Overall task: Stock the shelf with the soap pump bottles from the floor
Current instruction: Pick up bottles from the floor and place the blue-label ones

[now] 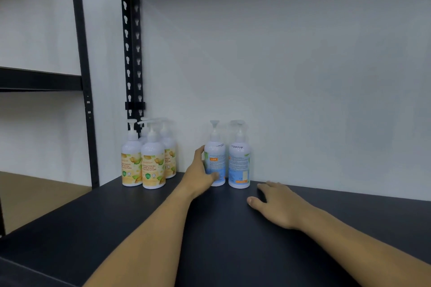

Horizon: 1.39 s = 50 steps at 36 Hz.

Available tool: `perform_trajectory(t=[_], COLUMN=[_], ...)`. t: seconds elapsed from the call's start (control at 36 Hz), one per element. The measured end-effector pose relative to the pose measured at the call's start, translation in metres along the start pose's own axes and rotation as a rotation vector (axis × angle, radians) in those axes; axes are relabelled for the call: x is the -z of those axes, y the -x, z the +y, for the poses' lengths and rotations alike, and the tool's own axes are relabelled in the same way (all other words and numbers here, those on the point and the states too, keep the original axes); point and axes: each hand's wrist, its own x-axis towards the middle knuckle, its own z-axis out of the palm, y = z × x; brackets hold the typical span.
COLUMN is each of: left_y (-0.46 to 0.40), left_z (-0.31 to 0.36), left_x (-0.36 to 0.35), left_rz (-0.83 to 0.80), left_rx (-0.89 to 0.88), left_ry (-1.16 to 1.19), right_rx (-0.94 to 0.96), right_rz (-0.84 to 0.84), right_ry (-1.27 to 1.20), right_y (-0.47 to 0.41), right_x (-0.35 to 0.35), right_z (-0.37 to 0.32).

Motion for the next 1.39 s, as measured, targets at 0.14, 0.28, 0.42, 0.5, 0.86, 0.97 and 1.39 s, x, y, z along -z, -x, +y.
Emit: perform_trajectory(t=[0.14, 0.28, 0.42, 0.5, 0.86, 0.97, 1.39], left_y=[-0.001, -0.004, 0.001, 0.001, 0.0, 0.002, 0.003], left_z=[0.002, 0.003, 0.005, 0.001, 0.008, 0.008, 0.009], left_x=[-0.004, -0.011, -0.004, 0.002, -0.01, -0.008, -0.006], left_rz=[0.076, 0.15, 0.1, 0.019, 0.104, 0.085, 0.105], left_rx=[0.011, 0.03, 0.027, 0.009, -0.037, -0.029, -0.029], left_ry=[-0.016, -0.043, 0.0, 0.013, -0.076, -0.037, -0.042], right_rx=[-0.003, -0.003, 0.001, -0.002, -0.004, -0.004, 0.004], right_rz=[0.0, 0.003, 0.005, 0.001, 0.009, 0.009, 0.008], right_ry=[0.002, 0.004, 0.005, 0.0, 0.003, 0.002, 0.003], right_y=[-0.001, -0.003, -0.002, -0.003, -0.002, -0.003, -0.002], right_x=[0.0, -0.002, -0.002, -0.002, -0.002, -0.003, 0.0], right_z=[0.001, 0.001, 0.001, 0.002, 0.002, 0.002, 0.001])
